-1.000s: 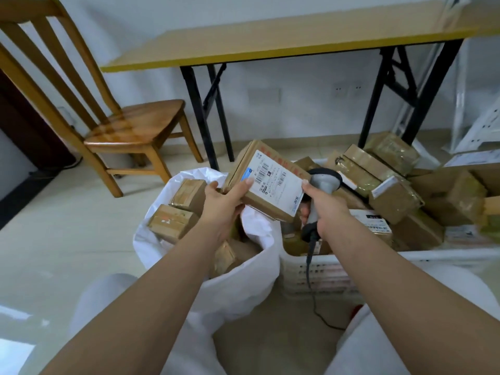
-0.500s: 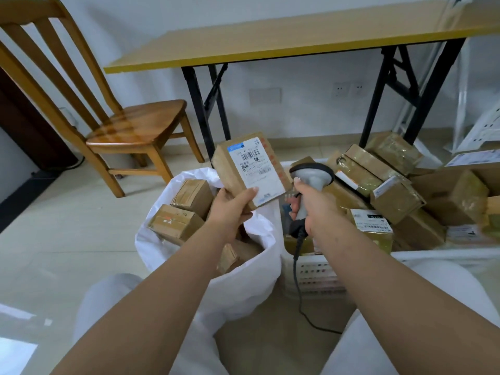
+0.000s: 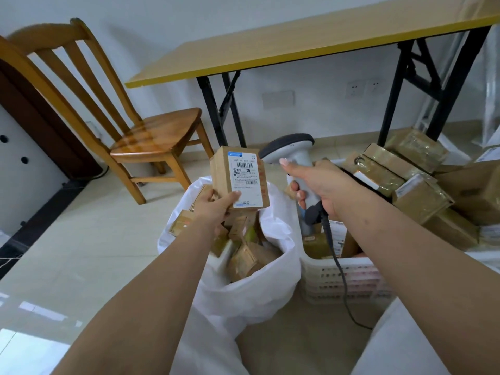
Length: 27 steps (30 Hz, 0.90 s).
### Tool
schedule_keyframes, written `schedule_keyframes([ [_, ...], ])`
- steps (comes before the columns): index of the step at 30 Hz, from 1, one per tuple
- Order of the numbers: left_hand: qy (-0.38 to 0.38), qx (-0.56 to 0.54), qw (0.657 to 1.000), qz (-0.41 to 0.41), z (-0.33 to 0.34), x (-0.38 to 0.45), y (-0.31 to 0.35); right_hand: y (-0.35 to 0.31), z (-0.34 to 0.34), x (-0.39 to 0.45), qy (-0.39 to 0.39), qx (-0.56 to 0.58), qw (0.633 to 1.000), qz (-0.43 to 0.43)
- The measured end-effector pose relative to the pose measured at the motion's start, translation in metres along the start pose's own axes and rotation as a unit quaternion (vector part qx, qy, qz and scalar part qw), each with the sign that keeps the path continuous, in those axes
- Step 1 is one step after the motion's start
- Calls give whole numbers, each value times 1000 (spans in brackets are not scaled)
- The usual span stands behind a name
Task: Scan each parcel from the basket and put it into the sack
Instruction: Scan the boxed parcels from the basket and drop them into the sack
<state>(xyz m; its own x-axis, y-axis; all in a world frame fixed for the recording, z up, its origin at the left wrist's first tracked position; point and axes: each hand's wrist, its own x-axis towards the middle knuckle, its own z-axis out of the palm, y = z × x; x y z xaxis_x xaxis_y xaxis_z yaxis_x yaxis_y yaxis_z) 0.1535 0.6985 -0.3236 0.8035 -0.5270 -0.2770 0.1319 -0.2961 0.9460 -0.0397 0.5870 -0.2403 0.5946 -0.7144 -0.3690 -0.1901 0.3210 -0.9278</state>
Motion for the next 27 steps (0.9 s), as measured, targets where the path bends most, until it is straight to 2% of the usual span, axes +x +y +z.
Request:
schedule_keyframes([
  [7, 14, -16, 999, -24, -2, -2, 0, -12, 10, -7, -20, 2, 1000, -16],
  [27, 23, -38, 998, -43, -18, 12, -10, -13, 14, -9, -4, 0, 1000, -25],
])
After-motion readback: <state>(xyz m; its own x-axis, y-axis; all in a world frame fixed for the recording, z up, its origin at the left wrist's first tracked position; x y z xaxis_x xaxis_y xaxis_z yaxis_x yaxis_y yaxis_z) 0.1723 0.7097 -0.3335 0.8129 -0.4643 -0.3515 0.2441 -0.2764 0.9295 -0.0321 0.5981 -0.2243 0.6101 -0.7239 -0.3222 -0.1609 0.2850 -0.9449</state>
